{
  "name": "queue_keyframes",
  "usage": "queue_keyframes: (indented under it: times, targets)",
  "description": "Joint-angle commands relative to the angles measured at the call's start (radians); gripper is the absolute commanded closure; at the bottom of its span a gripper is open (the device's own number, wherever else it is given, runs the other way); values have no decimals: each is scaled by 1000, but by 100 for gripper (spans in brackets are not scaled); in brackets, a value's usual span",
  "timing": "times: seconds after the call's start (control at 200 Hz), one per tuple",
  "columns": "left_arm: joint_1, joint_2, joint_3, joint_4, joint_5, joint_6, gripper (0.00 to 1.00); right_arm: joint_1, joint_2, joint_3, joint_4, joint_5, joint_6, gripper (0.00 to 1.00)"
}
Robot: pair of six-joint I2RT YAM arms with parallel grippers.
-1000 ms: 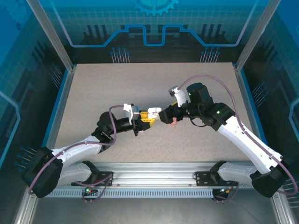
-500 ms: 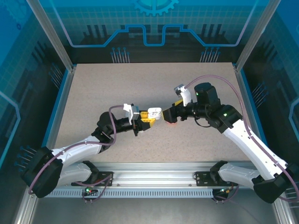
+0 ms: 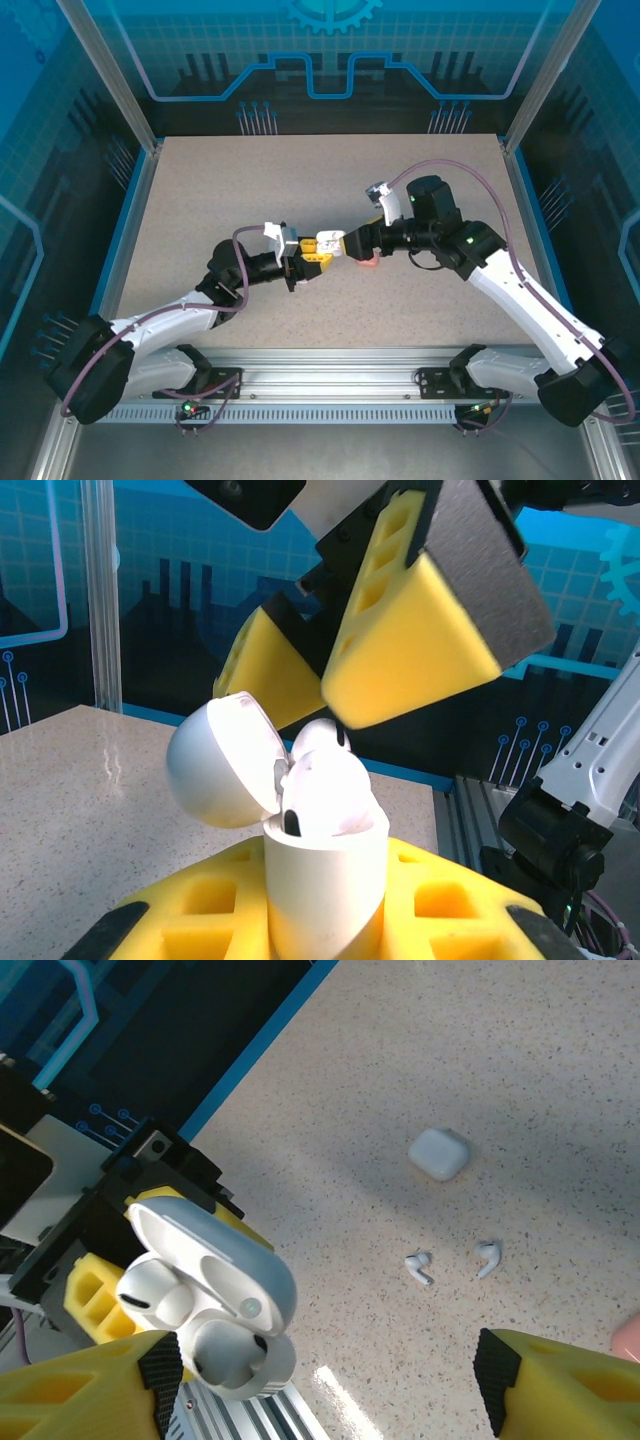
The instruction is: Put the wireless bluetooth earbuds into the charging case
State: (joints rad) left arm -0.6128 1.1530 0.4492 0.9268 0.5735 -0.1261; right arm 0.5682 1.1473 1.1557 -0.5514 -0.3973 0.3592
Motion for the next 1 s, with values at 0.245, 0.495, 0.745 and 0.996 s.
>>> queue_keyframes:
  times: [0.245, 0.495, 0.745, 0.996]
  targets:
    - [-6, -22, 11, 52, 5, 9, 98, -7, 34, -26, 16, -18, 3, 22]
    - [-6, -21, 10, 51, 3, 9, 98, -7, -22, -27, 57, -68, -4, 17]
    - [-6, -18, 8, 61, 5, 2, 98, -5, -18, -37, 143, -188, 47, 15]
    - [-7, -22, 6, 61, 3, 2, 98, 20, 31, -17, 162, -226, 58, 17]
